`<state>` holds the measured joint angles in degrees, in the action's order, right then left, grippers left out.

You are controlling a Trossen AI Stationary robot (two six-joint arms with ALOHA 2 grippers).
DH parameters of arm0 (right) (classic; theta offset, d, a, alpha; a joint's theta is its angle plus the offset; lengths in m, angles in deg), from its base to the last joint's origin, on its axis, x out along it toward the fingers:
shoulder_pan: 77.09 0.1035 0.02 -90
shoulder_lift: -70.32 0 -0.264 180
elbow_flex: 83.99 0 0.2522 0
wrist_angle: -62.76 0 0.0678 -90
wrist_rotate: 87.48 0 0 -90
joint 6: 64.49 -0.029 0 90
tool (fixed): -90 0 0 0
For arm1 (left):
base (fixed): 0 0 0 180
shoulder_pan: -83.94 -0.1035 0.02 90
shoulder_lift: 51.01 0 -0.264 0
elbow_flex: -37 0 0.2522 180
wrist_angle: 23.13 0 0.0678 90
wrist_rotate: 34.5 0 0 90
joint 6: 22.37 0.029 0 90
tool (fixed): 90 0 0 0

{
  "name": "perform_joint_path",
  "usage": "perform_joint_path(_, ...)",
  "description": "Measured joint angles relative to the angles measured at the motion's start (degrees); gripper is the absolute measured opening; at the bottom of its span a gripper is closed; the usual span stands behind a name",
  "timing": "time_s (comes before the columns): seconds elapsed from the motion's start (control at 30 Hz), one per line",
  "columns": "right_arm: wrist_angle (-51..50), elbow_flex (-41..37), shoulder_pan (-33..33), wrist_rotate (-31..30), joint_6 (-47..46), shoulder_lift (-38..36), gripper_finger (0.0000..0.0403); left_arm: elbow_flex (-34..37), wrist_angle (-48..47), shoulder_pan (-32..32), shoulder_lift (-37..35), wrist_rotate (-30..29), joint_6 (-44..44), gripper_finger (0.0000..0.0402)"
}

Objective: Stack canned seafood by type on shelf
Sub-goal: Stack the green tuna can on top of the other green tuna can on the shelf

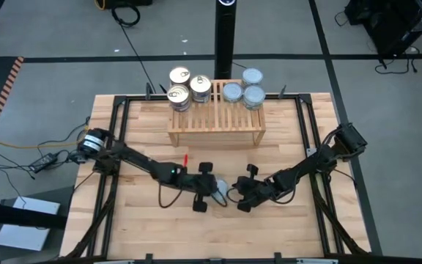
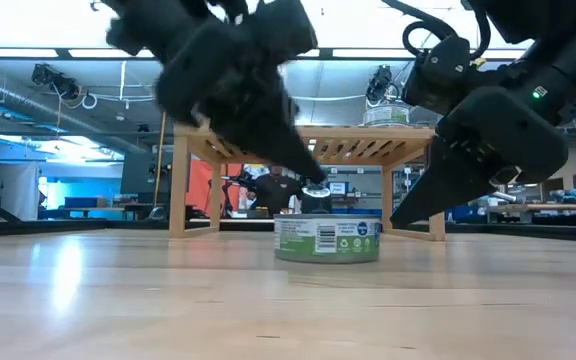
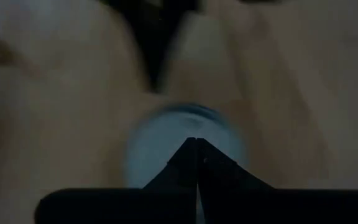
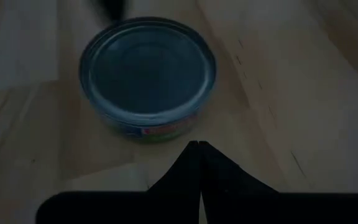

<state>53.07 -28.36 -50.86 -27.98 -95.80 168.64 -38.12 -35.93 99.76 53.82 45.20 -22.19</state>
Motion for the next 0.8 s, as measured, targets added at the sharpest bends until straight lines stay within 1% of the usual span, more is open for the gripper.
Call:
perform_joint_path(0.07, -0.1, 0.0, 0.7, 0.0, 0.0, 0.0, 0.001, 0.7, 0.3, 0.0, -1.7, -3.8, -0.8, 0.0006)
perform_joint_path(0.13, -0.2, 0.0, 1.4, 0.1, 0.1, 0.0, 0.001, 3.2, 2.2, -0.9, -3.1, -3.4, -1.7, 0.0006)
perform_joint_path(0.23, 1.5, 0.0, 2.2, 2.9, 1.1, 0.0, 0.001, 8.9, 11.7, -3.5, -5.2, 2.1, -2.9, 0.0006)
perform_joint_path(0.33, 7.3, 0.0, 2.3, 9.0, 1.6, 0.0, 0.001, 14.3, 22.1, -7.1, -5.8, 6.1, -5.4, 0.0005)
perform_joint_path(0.4, 11.8, 0.0, 1.9, 12.3, 2.5, 0.0, 0.001, 16.8, 25.0, -9.2, -4.8, 7.0, -6.6, 0.0005)
perform_joint_path(0.53, 16.6, 0.1, 0.0, 14.3, 3.1, 0.0, 0.0011, 17.8, 28.3, -11.1, -2.1, 7.7, -6.4, 0.0005)
perform_joint_path(0.6, 16.1, 0.1, -0.5, 14.3, 4.8, 0.0, 0.0013, 17.8, 29.3, -11.3, -0.1, 8.0, -5.2, 0.0005)
perform_joint_path(0.67, 15.4, 0.1, -0.3, 14.6, 7.2, 0.0, 0.0015, 17.9, 32.5, -11.4, 2.1, 8.1, -4.3, 0.0005)
perform_joint_path(0.8, 12.5, 2.6, 0.3, 14.7, 9.5, 0.0, 0.0012, 17.8, 39.6, -11.4, 5.9, 12.2, -3.9, 0.0005)
